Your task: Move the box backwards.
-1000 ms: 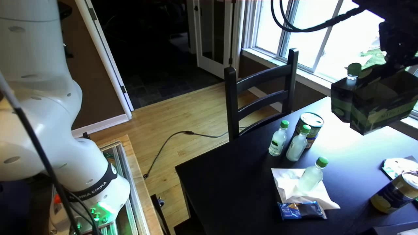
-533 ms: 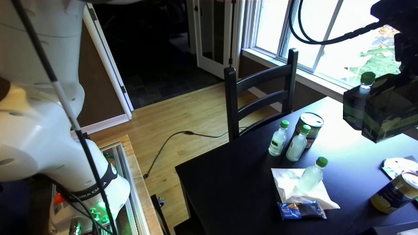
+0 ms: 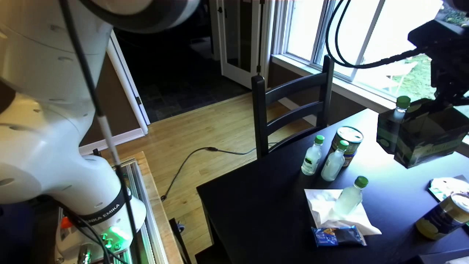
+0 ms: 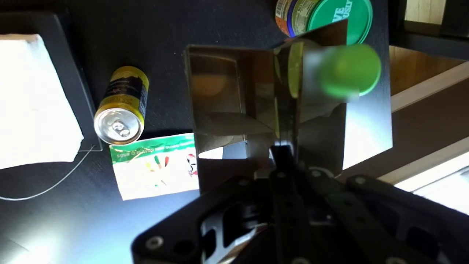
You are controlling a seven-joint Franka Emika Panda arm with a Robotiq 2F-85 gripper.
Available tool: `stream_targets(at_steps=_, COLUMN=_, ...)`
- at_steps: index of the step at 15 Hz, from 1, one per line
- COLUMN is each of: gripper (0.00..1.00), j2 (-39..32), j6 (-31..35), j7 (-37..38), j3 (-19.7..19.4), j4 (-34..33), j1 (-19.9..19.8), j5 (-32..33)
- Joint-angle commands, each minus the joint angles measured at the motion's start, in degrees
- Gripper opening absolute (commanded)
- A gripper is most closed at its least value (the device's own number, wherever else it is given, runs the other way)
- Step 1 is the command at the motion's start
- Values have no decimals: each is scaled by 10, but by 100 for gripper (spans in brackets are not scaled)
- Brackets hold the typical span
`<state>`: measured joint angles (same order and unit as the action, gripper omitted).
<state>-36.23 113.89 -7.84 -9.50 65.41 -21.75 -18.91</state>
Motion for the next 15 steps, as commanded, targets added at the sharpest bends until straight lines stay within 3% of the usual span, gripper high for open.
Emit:
stream_targets(at_steps=1, gripper=1, j2=-103, j6=-36, j7=39, j3=9, j4=-133, j1=-17, j5=-18)
stream_targets(at_steps=7, gripper=1, j2=-208, j6=-98, j7=121, j3=20, j4=-261, j1=-34, j5=-30)
stream_targets(at_steps=12, gripper=1, j2=-270, j6=-85, j7=163, j3=28, j4=-329, j1=-45, j5=-30)
stream_targets(at_steps=15, gripper=1, j2=-287, j6=-74, j7=194, j3=63, j4=-340, j1=-62, j5=-17)
